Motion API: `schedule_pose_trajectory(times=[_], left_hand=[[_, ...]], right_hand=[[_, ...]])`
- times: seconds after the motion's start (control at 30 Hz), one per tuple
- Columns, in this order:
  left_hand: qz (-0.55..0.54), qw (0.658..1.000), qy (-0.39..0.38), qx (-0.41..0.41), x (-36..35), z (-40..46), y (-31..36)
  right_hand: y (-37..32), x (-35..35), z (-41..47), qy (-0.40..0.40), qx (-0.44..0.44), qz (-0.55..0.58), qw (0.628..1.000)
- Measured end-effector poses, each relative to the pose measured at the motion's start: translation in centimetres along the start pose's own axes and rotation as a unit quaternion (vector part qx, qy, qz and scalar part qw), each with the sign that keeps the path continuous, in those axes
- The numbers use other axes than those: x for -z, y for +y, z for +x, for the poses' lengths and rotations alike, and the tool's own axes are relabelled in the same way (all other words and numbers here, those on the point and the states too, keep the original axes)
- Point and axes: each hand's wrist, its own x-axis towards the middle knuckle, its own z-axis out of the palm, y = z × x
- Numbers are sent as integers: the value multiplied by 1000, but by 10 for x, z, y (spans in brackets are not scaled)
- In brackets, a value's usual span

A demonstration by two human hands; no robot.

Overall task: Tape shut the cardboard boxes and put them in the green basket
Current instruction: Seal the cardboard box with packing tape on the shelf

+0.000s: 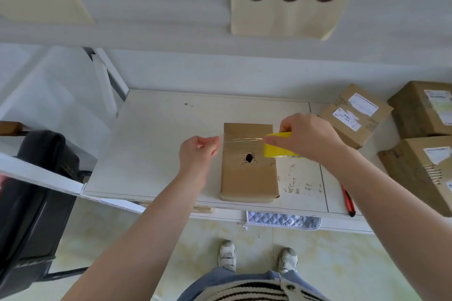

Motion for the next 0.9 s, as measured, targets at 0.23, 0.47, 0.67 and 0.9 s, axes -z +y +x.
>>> schedule_pose_trajectory(times=[0.23, 0.47, 0.67, 0.9], left_hand=[[-38, 995, 16, 87, -4, 13, -37], [-84, 988, 17, 131, -12, 22, -52], [-79, 983, 14, 162, -18, 28, -58], [28, 997, 17, 66, -18, 25, -60]], right_hand=[[-18, -21, 11, -27, -10, -56, 998], [-28, -26, 14, -23, 3, -101, 995], [-30, -28, 14, -30, 0, -105, 994], [-30, -30, 17, -24, -3, -106, 994]])
